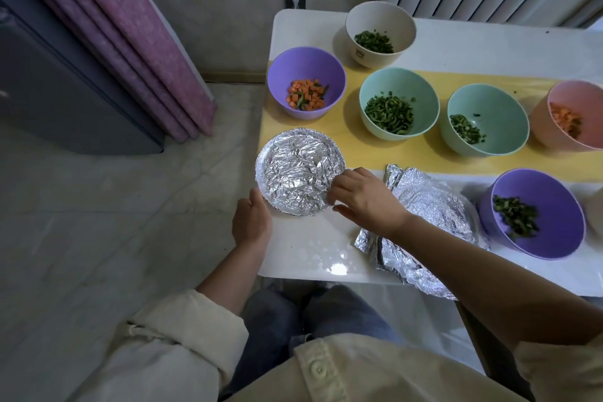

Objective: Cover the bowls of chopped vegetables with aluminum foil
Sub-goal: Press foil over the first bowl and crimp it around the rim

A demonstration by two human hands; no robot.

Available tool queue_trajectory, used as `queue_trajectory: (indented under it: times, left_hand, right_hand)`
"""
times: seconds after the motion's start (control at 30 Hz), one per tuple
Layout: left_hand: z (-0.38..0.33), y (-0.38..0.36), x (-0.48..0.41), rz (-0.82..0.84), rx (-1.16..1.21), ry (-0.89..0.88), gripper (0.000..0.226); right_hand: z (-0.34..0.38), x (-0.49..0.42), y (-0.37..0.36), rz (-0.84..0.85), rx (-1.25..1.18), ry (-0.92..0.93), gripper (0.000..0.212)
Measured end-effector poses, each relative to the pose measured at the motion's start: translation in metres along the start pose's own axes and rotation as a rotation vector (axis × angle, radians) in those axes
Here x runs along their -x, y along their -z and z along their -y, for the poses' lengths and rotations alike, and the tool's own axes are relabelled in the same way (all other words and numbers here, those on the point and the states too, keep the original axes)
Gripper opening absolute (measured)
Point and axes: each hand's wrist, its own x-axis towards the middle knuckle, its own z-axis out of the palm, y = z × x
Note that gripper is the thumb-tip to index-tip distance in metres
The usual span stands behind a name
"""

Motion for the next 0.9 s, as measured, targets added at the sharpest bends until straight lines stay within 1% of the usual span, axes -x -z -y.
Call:
queue_trajectory:
  times: [0.07, 0.1, 0.23, 0.33, 0.43, 0.47, 0.6, 0.73, 0.83, 0.87, 0.9]
  left_hand:
    - [-0.003, 0.003, 0.010, 0.029, -0.020, 0.025, 0.055]
    - [-0.004, 0.004, 0.016, 0.045, -0.032, 0.044, 0.053]
    - [0.004, 0.001, 0.025, 0.218, -0.076, 0.094, 0.060]
    - [0.006, -0.003, 0.031, 0.313, -0.076, 0.074, 0.053]
    - [0.005, -0.007, 0.032, 0.273, -0.027, -0.002, 0.037]
    - [0.005, -0.008, 0.031, 0.253, -0.026, -0.023, 0.035]
    - [0.004, -0.011, 0.027, 0.214, -0.086, -0.066, 0.036]
    - [0.004, -0.009, 0.025, 0.202, -0.096, -0.045, 0.035]
    - [0.002, -0.007, 0.025, 0.196, -0.102, -0.040, 0.035]
    - [0.002, -0.007, 0.024, 0.189, -0.109, -0.053, 0.035]
    - [0.002, -0.006, 0.023, 0.177, -0.119, -0.068, 0.036]
  right_hand:
    - [0.000, -0.006, -0.001, -0.024, 0.031, 0.039, 0.010]
    - [-0.001, -0.008, -0.002, -0.037, 0.046, 0.062, 0.009]
    - [0.007, -0.014, -0.008, -0.080, 0.083, 0.132, 0.017]
    - [0.019, -0.022, -0.013, -0.115, 0.077, 0.133, 0.019]
    - [0.028, -0.028, -0.019, -0.102, 0.054, 0.131, 0.020]
    - [0.030, -0.029, -0.020, -0.094, 0.049, 0.130, 0.020]
    - [0.033, -0.031, -0.019, -0.091, 0.040, 0.125, 0.021]
    - [0.033, -0.030, -0.020, -0.106, 0.035, 0.128, 0.022]
    - [0.032, -0.029, -0.022, -0.077, 0.012, 0.128, 0.016]
    - [0.030, -0.028, -0.023, -0.063, -0.007, 0.123, 0.016]
    - [0.028, -0.027, -0.022, -0.064, -0.027, 0.105, 0.021]
